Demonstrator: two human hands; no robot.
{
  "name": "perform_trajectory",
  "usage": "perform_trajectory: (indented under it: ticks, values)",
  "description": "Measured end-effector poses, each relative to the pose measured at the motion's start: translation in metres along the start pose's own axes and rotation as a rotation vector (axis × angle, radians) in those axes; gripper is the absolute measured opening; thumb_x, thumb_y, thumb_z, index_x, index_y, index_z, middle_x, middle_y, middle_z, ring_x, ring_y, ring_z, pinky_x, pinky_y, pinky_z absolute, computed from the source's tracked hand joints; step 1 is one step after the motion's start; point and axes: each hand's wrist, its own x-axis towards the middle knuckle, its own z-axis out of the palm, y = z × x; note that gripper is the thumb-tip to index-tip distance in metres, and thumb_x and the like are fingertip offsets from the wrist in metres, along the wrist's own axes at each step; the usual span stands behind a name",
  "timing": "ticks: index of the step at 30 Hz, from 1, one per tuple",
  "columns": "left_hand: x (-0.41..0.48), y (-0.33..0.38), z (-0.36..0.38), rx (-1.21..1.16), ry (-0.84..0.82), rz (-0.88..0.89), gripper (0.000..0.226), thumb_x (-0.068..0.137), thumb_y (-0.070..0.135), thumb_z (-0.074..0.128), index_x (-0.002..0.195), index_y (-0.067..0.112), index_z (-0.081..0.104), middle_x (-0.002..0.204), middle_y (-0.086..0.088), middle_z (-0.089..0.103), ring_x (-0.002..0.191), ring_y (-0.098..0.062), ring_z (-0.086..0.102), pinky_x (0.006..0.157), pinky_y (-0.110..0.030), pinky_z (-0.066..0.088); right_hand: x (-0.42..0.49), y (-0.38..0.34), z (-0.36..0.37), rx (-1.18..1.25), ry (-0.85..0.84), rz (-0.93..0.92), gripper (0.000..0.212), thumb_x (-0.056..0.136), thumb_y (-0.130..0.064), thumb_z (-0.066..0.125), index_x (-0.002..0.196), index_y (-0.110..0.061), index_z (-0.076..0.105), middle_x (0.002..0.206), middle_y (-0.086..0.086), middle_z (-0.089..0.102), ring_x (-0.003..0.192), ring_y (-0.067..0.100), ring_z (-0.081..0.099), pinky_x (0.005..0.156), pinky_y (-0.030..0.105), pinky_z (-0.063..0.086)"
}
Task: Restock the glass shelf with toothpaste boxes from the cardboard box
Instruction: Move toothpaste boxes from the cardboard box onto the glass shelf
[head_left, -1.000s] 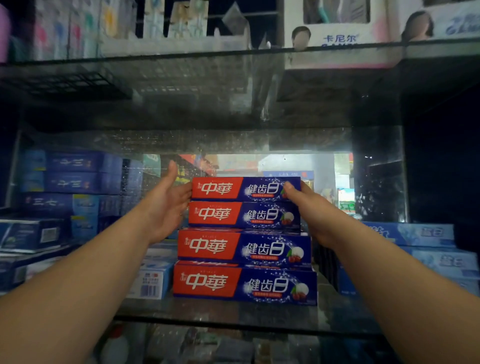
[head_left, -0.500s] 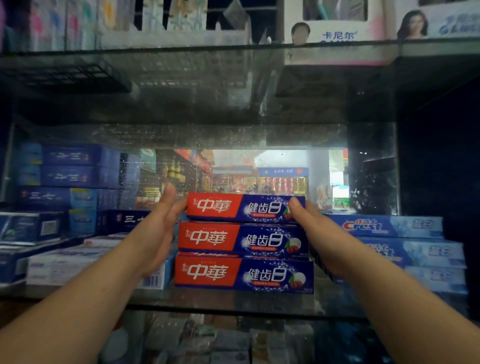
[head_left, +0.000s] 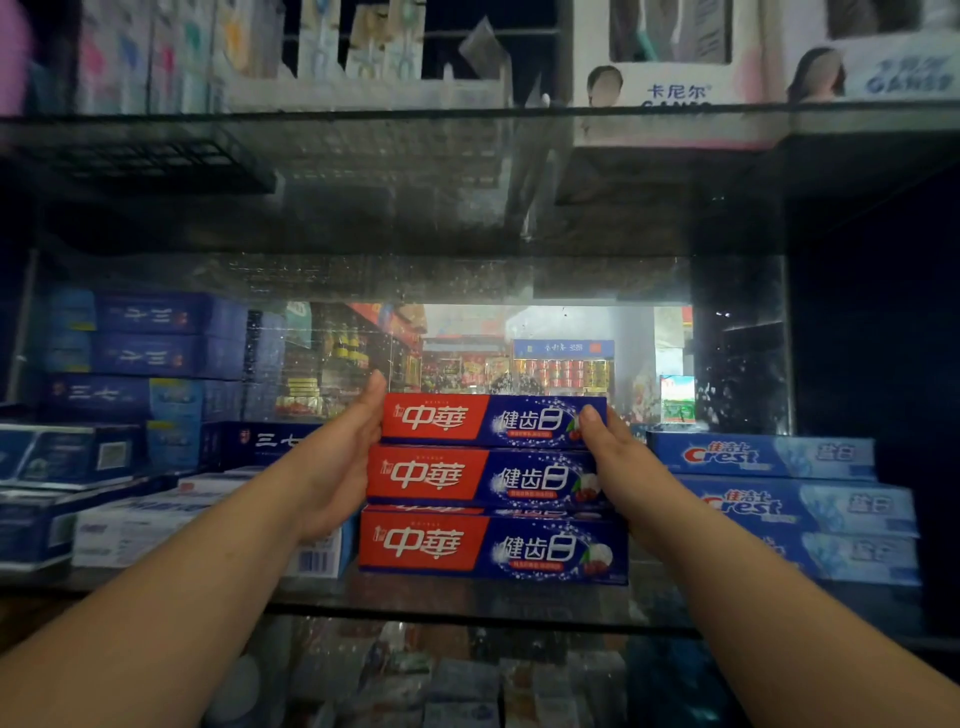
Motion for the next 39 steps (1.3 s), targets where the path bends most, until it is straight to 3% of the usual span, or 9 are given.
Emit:
perform_trajectory:
  ticks: [3, 6, 13, 19, 22, 26, 30, 33, 39]
  values:
    - [0.002, 0.001, 0.005, 0.003, 0.026, -0.004, 0.06, 0.089, 0.066, 0.029, 0.12, 0.022, 0.058, 0.11, -0.008, 0.072, 0.102, -0.028, 0.069, 0.089, -0.047, 0.051, -0.001, -0.002, -0.001, 0.099, -0.029, 0.05, 0.056, 0.093, -0.061, 0.038, 0.144, -0.043, 0.023, 0.126, 0.005, 0.059, 0.096, 0.029, 0.069, 0.085, 0.05, 0.056]
    - [0.004, 0.002, 0.007, 0.01, 0.045, -0.009, 0.057, 0.09, 0.066, 0.029, 0.113, 0.024, 0.06, 0.105, -0.007, 0.074, 0.099, -0.027, 0.07, 0.084, -0.044, 0.053, 0.0, -0.002, -0.002, 0.16, -0.062, 0.073, 0.062, 0.09, -0.063, 0.043, 0.145, -0.044, 0.022, 0.132, 0.008, 0.057, 0.096, 0.031, 0.07, 0.08, 0.054, 0.057]
    - [0.008, 0.002, 0.009, 0.038, 0.044, -0.012, 0.055, 0.088, 0.069, 0.029, 0.106, 0.029, 0.061, 0.102, -0.006, 0.075, 0.1, -0.029, 0.069, 0.093, -0.05, 0.049, 0.002, -0.002, -0.002, 0.197, -0.068, 0.082, 0.058, 0.093, -0.056, 0.045, 0.144, -0.043, 0.021, 0.124, 0.008, 0.063, 0.086, 0.029, 0.073, 0.074, 0.05, 0.059]
    - [0.007, 0.001, 0.011, 0.151, 0.047, -0.019, 0.061, 0.086, 0.07, 0.029, 0.115, 0.025, 0.059, 0.103, -0.007, 0.074, 0.097, -0.026, 0.071, 0.09, -0.047, 0.052, -0.001, -0.006, -0.001, 0.143, -0.047, 0.084, 0.058, 0.094, -0.055, 0.042, 0.145, -0.046, 0.016, 0.129, 0.01, 0.058, 0.086, 0.029, 0.073, 0.073, 0.049, 0.06]
    - [-0.001, 0.0, 0.011, 0.305, 0.094, -0.066, 0.079, 0.077, 0.077, 0.037, 0.136, 0.025, 0.045, 0.113, -0.004, 0.071, 0.099, -0.023, 0.071, 0.087, -0.044, 0.053, -0.008, -0.01, 0.001, 0.12, -0.015, 0.069, 0.063, 0.092, -0.06, 0.041, 0.146, -0.047, 0.01, 0.139, 0.009, 0.051, 0.093, 0.03, 0.07, 0.08, 0.051, 0.058]
    - [-0.024, -0.005, 0.014, 0.804, 0.244, 0.007, 0.1, 0.07, 0.079, 0.041, 0.15, 0.04, -0.005, 0.159, 0.005, 0.016, 0.139, -0.025, 0.034, 0.109, -0.047, 0.034, -0.033, -0.012, -0.008, 0.041, 0.078, 0.059, 0.091, 0.071, -0.079, 0.05, 0.145, -0.048, 0.006, 0.151, 0.006, 0.036, 0.119, 0.034, 0.055, 0.096, 0.056, 0.048]
    - [-0.051, -0.04, 0.015, 1.454, 0.248, 0.208, 0.108, 0.055, 0.094, -0.002, 0.145, 0.036, -0.022, 0.152, 0.015, -0.031, 0.143, -0.009, -0.024, 0.118, -0.048, -0.009, -0.079, 0.003, -0.014, -0.211, 0.126, -0.021, 0.058, 0.085, -0.047, 0.064, 0.127, -0.026, 0.03, 0.129, 0.003, 0.051, 0.105, 0.02, 0.058, 0.089, 0.043, 0.052]
    - [-0.059, -0.063, 0.019, 1.611, 0.232, 0.195, 0.115, 0.052, 0.086, -0.025, 0.151, 0.033, -0.005, 0.147, 0.016, -0.034, 0.138, -0.008, -0.034, 0.114, -0.052, -0.02, -0.092, 0.011, -0.009, -0.482, 0.084, -0.023, 0.048, 0.081, -0.048, 0.067, 0.112, -0.029, 0.035, 0.118, -0.003, 0.049, 0.102, 0.016, 0.056, 0.085, 0.039, 0.052]
    - [-0.062, -0.065, 0.021, 1.443, 0.304, 0.202, 0.11, 0.052, 0.092, -0.014, 0.143, 0.045, 0.023, 0.16, 0.012, 0.003, 0.146, -0.013, -0.017, 0.113, -0.053, -0.016, -0.098, 0.007, -0.002, -0.724, 0.046, -0.054, 0.045, 0.086, -0.047, 0.062, 0.118, -0.03, 0.036, 0.106, -0.005, 0.055, 0.085, 0.015, 0.056, 0.064, 0.028, 0.043]
